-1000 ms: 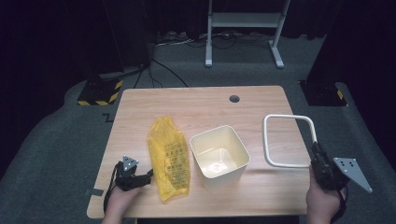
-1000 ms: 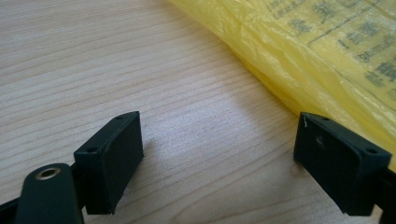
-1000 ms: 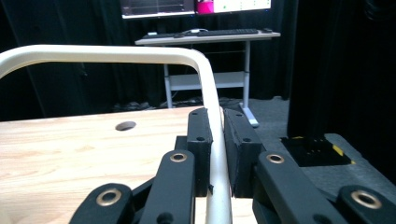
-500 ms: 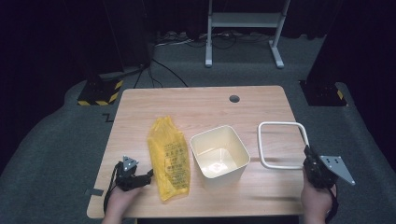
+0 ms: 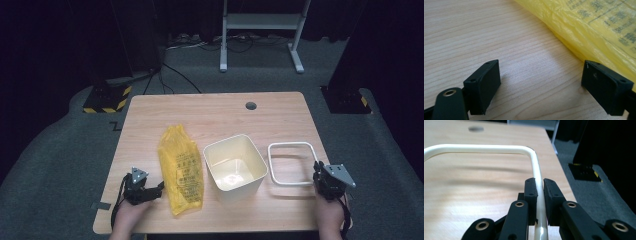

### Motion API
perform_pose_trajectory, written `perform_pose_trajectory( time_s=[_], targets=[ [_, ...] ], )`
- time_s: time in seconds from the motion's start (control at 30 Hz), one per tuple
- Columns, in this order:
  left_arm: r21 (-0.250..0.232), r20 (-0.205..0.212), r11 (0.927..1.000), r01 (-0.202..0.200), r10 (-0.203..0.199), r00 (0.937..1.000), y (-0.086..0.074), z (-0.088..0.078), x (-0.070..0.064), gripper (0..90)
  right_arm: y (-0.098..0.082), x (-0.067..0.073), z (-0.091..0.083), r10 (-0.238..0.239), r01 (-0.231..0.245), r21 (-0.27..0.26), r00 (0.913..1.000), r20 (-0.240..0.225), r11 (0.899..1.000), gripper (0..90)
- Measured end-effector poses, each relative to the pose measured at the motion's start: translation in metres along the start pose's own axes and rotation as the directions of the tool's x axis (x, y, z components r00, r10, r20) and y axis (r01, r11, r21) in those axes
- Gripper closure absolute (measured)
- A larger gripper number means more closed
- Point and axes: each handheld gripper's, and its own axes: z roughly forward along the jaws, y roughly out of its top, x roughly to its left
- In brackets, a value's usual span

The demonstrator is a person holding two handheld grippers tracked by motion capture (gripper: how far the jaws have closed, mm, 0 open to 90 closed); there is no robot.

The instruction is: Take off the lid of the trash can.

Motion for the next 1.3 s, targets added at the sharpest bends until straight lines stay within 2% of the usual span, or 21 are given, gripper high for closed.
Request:
perform_pose_trajectory(
  time_s=[0.4, 0.5, 0.57, 0.6, 0.73, 0.9, 1.03, 1.1, 1.13, 1.2, 1.23, 1.27, 1.3],
  targets=[
    [0.0, -0.001, 1.0, 0.0, 0.0, 1.0, 0.0, 0.0, -0.001, 15.6, -0.008, -0.006, 0.015, -0.002, 0.002, 0.115, 1.0, 0.006, 0.993, 81.6],
    [0.0, -0.002, 1.0, -0.001, 0.001, 1.0, 0.0, 0.0, -0.001, 15.5, -0.01, -0.007, 0.022, 0.005, -0.002, 0.162, 0.9999, -0.017, 0.987, 81.6],
    [0.0, -0.001, 1.0, 0.0, 0.0, 1.0, 0.0, 0.0, 0.0, 15.5, -0.01, -0.007, 0.024, 0.0, 0.003, 0.165, 0.9998, -0.019, 0.986, 81.5],
    [0.0, -0.002, 1.0, 0.0, 0.0, 1.0, 0.0, 0.0, -0.001, 15.6, -0.009, -0.007, 0.027, -0.004, 0.009, 0.192, 0.9996, -0.028, 0.981, 81.5],
    [-0.001, -0.004, 1.0, 0.002, -0.002, 1.0, -0.001, -0.001, -0.001, 15.7, -0.008, -0.005, 0.032, -0.025, 0.03, 0.232, 0.9993, -0.026, 0.972, 81.3],
    [0.0, 0.006, 1.0, 0.002, -0.002, 1.0, -0.002, -0.002, -0.001, 15.4, -0.008, -0.003, 0.033, -0.026, 0.031, 0.248, 0.9994, -0.024, 0.968, 79.9],
    [-0.004, 0.012, 1.0, 0.009, -0.009, 0.9999, -0.002, -0.002, 0.0, 15.5, -0.007, -0.002, 0.033, -0.027, 0.033, 0.244, 0.9992, -0.028, 0.969, 64.9],
    [-0.012, 0.012, 0.9997, 0.02, -0.02, 0.9997, -0.003, -0.003, 0.001, 15.5, -0.004, 0.0, 0.03, -0.035, 0.042, 0.232, 0.9988, -0.033, 0.972, 59.4],
    [-0.012, 0.012, 0.9997, 0.02, -0.02, 0.9997, -0.003, -0.003, 0.001, 15.4, -0.004, 0.0, 0.03, -0.035, 0.042, 0.232, 0.9988, -0.033, 0.972, 59.4],
    [-0.026, 0.004, 0.999, 0.035, -0.035, 0.9994, -0.003, -0.005, 0.005, 15.1, 0.002, 0.005, 0.024, -0.032, 0.042, 0.207, 0.9981, -0.052, 0.977, 49.5],
    [-0.033, 0.001, 0.9986, 0.041, -0.041, 0.9992, -0.003, -0.006, 0.006, 15.1, 0.003, 0.006, 0.022, -0.027, 0.039, 0.204, 0.9976, -0.064, 0.978, 47.8],
    [-0.042, 0.01, 0.9975, 0.058, -0.057, 0.9983, -0.002, -0.008, 0.007, 15.2, 0.007, 0.011, 0.017, -0.017, 0.037, 0.201, 0.9946, -0.103, 0.979, 43.3],
    [-0.077, 0.063, 0.991, 0.109, -0.105, 0.9925, 0.004, -0.014, 0.005, 15.3, 0.009, 0.013, 0.013, -0.015, 0.038, 0.195, 0.9928, -0.119, 0.98, 42.0]
  ],
)
